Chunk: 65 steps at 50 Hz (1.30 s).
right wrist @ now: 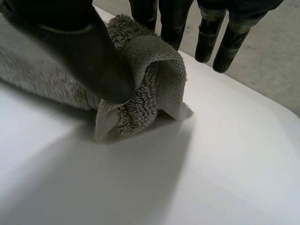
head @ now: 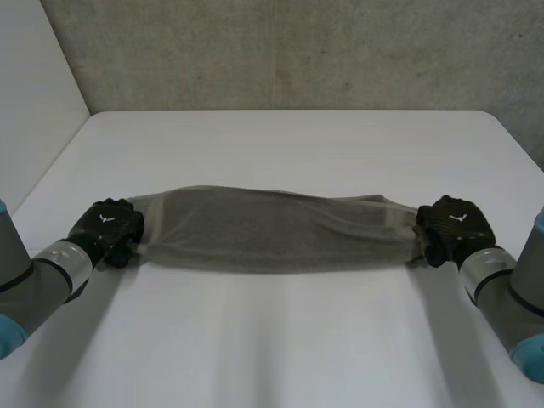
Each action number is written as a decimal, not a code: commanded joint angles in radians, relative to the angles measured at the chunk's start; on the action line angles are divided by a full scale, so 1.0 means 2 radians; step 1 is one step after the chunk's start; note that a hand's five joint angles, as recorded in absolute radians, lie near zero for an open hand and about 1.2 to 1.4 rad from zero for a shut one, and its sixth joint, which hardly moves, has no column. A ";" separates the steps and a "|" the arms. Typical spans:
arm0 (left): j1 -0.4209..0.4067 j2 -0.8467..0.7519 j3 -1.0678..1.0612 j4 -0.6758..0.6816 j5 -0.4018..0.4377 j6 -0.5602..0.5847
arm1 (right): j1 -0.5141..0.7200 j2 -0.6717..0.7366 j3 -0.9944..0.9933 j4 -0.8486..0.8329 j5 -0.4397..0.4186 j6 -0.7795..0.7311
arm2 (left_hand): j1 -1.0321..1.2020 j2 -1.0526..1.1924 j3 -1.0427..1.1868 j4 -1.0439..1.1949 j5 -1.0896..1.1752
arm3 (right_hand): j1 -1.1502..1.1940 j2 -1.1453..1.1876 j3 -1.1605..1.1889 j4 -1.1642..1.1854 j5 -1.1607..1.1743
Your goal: Fold the towel.
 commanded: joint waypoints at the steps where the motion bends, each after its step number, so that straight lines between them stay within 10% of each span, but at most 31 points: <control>1: 0.007 0.001 -0.001 -0.003 -0.001 0.000 | -0.052 -0.017 -0.005 0.011 -0.014 -0.024 | 0.067 0.050 -0.026 -0.029 0.044 | 0.060 0.080 -0.021 -0.038 0.054; 7: 0.022 0.009 -0.004 -0.006 0.001 0.000 | -0.100 -0.022 -0.028 0.062 -0.087 -0.089 | 0.067 0.050 -0.026 -0.029 0.044 | 0.023 0.043 -0.021 -0.038 0.016; 14: 0.021 0.023 -0.005 -0.006 0.000 -0.004 | -0.084 -0.017 -0.038 0.114 -0.107 -0.105 | 0.067 0.050 -0.026 -0.029 0.044 | -0.389 -0.370 -0.021 -0.038 -0.396; 49: 0.070 0.078 -0.051 -0.017 0.003 -0.002 | -0.075 -0.050 0.037 0.092 -0.106 -0.105 | 0.067 0.050 -0.026 -0.029 0.044 | -0.385 -0.365 -0.021 -0.038 -0.392; 58: 0.079 0.090 -0.058 -0.026 0.003 0.000 | -0.064 -0.048 0.035 0.063 -0.112 -0.105 | 0.067 0.050 -0.026 -0.029 0.044 | 0.059 0.079 -0.021 -0.038 0.053; 65: 0.076 0.108 -0.062 -0.036 0.004 0.000 | -0.066 -0.048 0.032 0.065 -0.100 -0.111 | 0.058 0.042 -0.026 -0.029 0.036 | -0.178 -0.158 -0.021 -0.038 -0.185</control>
